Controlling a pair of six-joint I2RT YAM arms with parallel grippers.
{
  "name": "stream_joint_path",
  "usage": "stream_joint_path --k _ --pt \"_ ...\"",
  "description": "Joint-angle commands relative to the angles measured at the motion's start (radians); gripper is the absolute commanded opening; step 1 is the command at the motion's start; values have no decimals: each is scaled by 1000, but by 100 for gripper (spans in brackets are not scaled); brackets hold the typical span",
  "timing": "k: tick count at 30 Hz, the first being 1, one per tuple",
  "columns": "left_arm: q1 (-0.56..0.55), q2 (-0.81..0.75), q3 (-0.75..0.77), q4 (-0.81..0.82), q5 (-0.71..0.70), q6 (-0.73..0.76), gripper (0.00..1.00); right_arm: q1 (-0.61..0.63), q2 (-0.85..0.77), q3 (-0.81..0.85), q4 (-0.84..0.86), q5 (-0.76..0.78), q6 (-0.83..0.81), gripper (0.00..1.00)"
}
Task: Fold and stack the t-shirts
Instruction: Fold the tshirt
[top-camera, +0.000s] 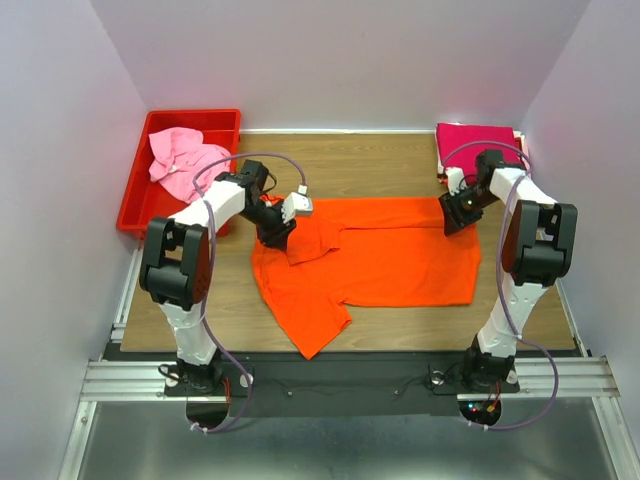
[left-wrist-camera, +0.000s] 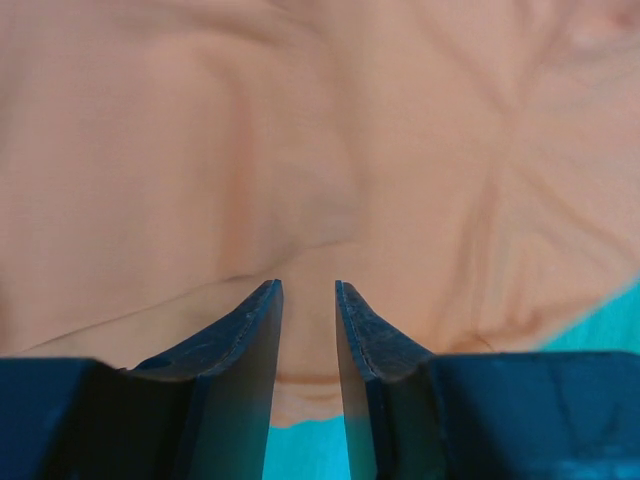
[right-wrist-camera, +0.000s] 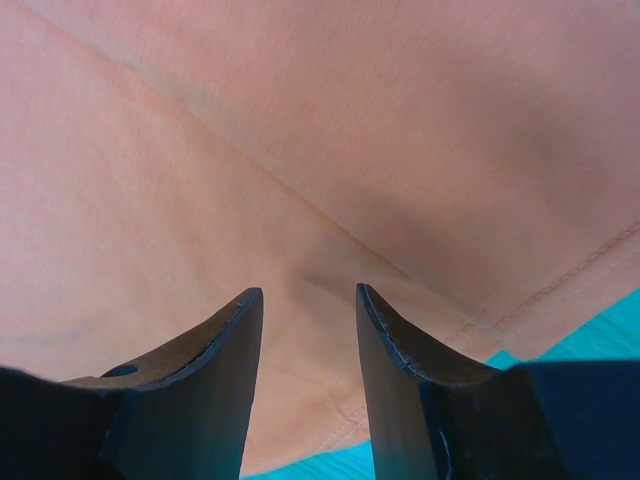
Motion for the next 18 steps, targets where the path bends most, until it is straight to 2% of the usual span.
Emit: stream_joint_path --k 1,3,7,13,18 --pt "16 -43 34 258 -77 -249 39 6 16 51 -10 -20 23 47" --pt "16 -20 23 400 -123 -382 39 6 42 50 8 -21 40 45" --pt "22 84 77 470 -210 -488 36 6 99 61 48 6 80 43" --pt "44 210 135 527 -299 -554 30 6 205 123 71 70 98 40" --pt "74 349 295 478 -323 -570 26 6 274 217 74 86 124 40"
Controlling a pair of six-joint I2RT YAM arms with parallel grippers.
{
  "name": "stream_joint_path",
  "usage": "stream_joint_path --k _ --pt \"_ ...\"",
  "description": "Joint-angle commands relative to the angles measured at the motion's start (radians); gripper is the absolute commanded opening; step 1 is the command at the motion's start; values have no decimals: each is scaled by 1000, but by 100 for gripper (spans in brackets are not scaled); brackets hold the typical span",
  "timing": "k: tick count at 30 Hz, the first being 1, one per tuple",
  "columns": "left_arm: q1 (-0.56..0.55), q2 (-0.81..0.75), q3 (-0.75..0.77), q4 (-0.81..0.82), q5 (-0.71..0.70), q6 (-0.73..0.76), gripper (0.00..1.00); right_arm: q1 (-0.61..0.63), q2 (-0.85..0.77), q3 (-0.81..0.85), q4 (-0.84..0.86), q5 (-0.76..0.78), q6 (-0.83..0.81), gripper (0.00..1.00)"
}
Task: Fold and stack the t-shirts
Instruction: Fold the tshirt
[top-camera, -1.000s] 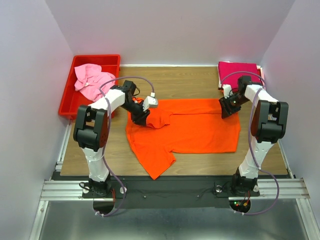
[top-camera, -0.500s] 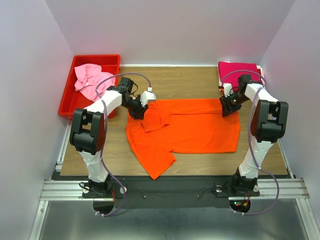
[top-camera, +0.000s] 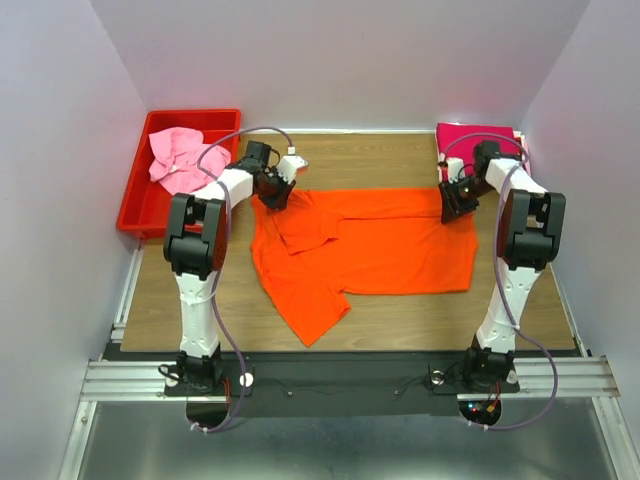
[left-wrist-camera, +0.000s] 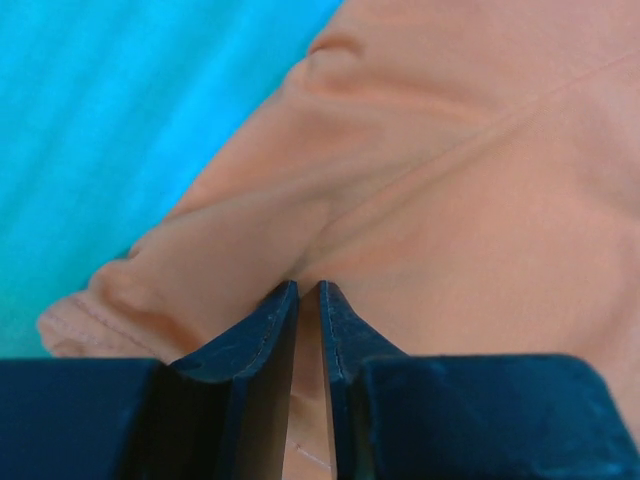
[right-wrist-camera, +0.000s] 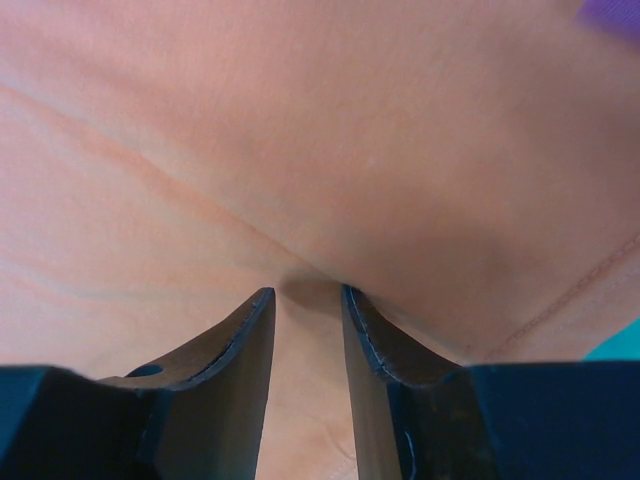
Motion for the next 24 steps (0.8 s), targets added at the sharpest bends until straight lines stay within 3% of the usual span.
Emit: stream_joint_path --k 1,4,10,14,17,24 --pt "35 99 134 -27 -54 -45 26 7 99 56 69 60 17 40" --pt "40 89 191 -56 -30 -30 28 7 58 91 65 45 14 43" --pt "40 -165 102 -122 125 3 40 7 -195 73 -28 -12 -97 52" --pt "38 -348 -25 -182 156 35 44 7 -403 -88 -115 32 -199 53" --pt "38 -459 -137 -205 165 50 44 7 -545 -296 -119 116 -238 53" --pt "40 -635 -364 -180 193 35 45 -5 -659 -542 -121 178 -82 56"
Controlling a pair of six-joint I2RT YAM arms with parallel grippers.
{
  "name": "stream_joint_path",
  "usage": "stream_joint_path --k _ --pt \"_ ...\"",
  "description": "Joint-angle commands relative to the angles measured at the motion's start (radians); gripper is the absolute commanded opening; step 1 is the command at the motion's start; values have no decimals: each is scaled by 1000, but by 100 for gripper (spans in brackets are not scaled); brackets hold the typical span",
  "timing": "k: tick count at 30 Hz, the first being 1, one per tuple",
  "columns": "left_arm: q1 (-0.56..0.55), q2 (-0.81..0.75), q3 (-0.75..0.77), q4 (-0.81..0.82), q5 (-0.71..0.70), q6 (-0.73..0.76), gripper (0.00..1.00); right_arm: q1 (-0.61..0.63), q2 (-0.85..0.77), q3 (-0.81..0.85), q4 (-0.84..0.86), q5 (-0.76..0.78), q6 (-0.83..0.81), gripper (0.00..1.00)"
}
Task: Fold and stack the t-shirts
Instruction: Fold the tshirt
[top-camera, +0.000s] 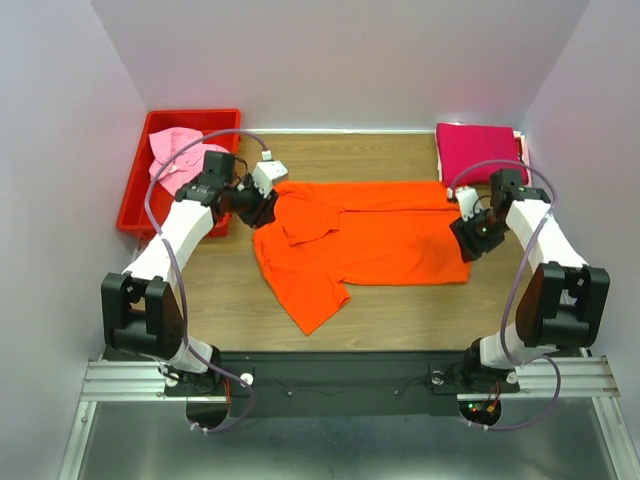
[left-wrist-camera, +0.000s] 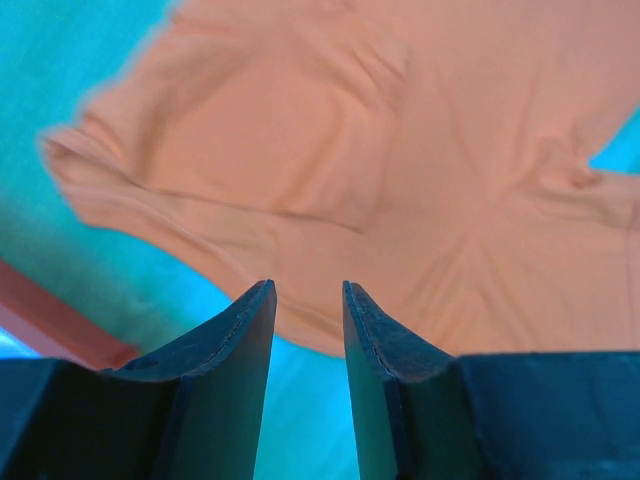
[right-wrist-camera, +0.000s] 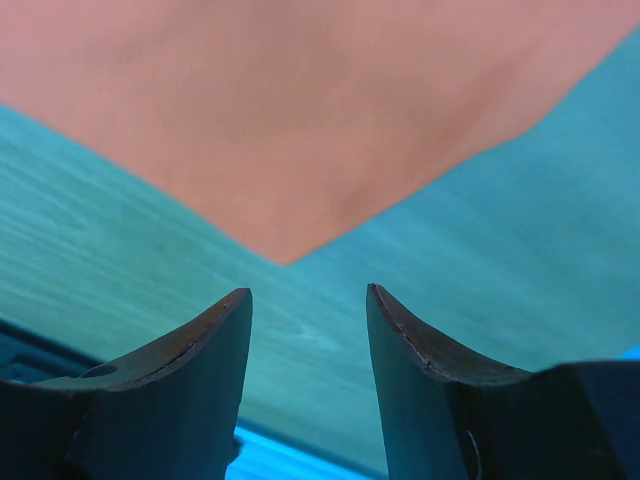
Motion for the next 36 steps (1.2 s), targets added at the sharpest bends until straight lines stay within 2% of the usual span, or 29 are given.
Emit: stream_joint_path --k 1,6,14,16,18,20,26,34,35,36 --pt "-3 -31 -99 -15 33 4 45 -15 20 -72 -23 51 99 56" --pt "-3 -111 -155 9 27 -6 45 -53 87 -105 3 13 222 56" --pt "-1 -145 -193 45 21 -27 45 -114 256 -91 11 -88 307 52" --pt "-3 -143 -193 48 21 -29 45 -127 299 -73 8 -111 317 48" --pt "-1 -140 -195 49 21 -29 45 -134 305 -54 0 -125 326 33" --pt "-1 -140 -199 57 17 -30 45 -134 291 -13 -13 -141 330 26" --pt "-3 -129 -210 75 19 -32 45 -124 291 128 -95 -199 342 19" --pt "-3 -89 -193 72 2 -39 45 -36 464 311 -84 -227 380 20" --pt "-3 -88 -195 74 1 -41 45 -26 478 334 -84 -233 382 21" --pt "-3 -88 -195 71 -1 -39 45 -12 504 351 -86 -246 388 30"
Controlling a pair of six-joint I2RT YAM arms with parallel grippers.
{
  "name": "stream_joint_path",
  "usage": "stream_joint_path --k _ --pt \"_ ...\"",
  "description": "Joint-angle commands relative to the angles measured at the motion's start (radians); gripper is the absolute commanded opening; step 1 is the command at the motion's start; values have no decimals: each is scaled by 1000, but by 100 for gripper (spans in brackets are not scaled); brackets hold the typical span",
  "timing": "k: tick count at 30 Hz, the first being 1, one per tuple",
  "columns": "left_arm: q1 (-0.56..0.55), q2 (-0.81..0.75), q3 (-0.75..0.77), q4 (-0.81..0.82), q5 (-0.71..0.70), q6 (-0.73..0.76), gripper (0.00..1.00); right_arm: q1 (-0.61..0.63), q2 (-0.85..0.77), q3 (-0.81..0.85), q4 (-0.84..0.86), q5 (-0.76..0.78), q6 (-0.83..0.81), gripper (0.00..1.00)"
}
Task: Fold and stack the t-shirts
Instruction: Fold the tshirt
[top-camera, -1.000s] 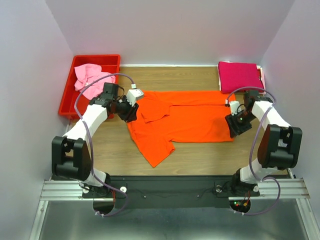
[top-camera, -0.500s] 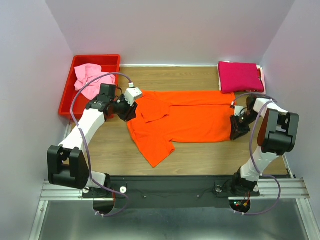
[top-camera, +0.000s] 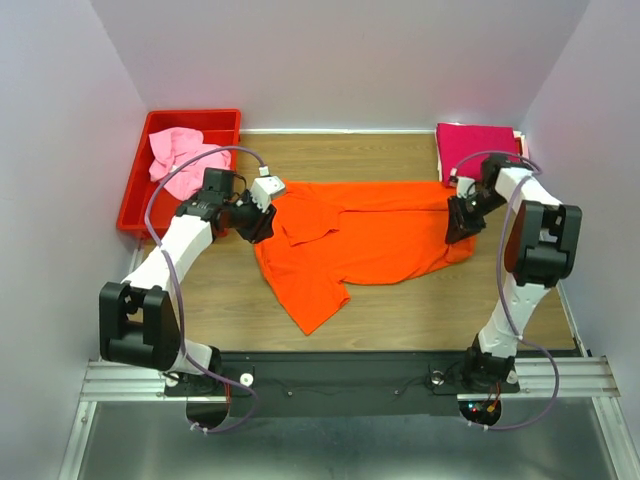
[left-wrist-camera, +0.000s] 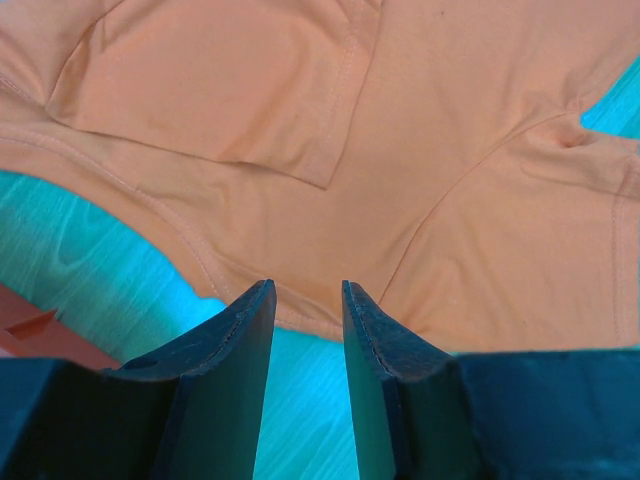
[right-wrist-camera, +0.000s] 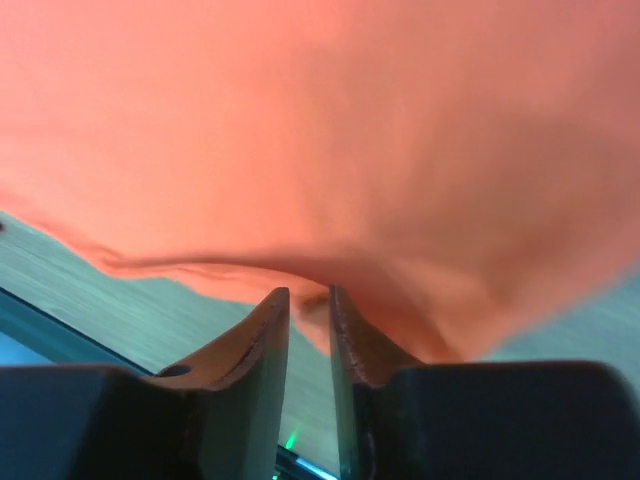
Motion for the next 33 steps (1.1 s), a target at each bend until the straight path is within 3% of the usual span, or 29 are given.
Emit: stream_joint_path --k 1,5,12,19,24,27,33 --pt "-2 -3 7 9 -1 -8 45 47 56 101 -13 -58 30 34" --pt "-3 -2 7 4 -1 -7 45 49 60 138 -14 -32 14 42" --pt "-3 -22 -5 6 -1 -4 45 -14 -184 -22 -17 22 -35 47" --pt "-2 -29 -21 30 12 -28 45 -74 -307 -238 36 -16 20 37" --pt "-3 -40 -39 38 -1 -39 45 43 -420 -339 193 118 31 35" --pt "-2 -34 -38 38 -7 -42 45 116 -410 -358 222 217 37 35" --pt "-2 -12 -31 44 -14 -57 45 141 -342 -365 288 295 50 36"
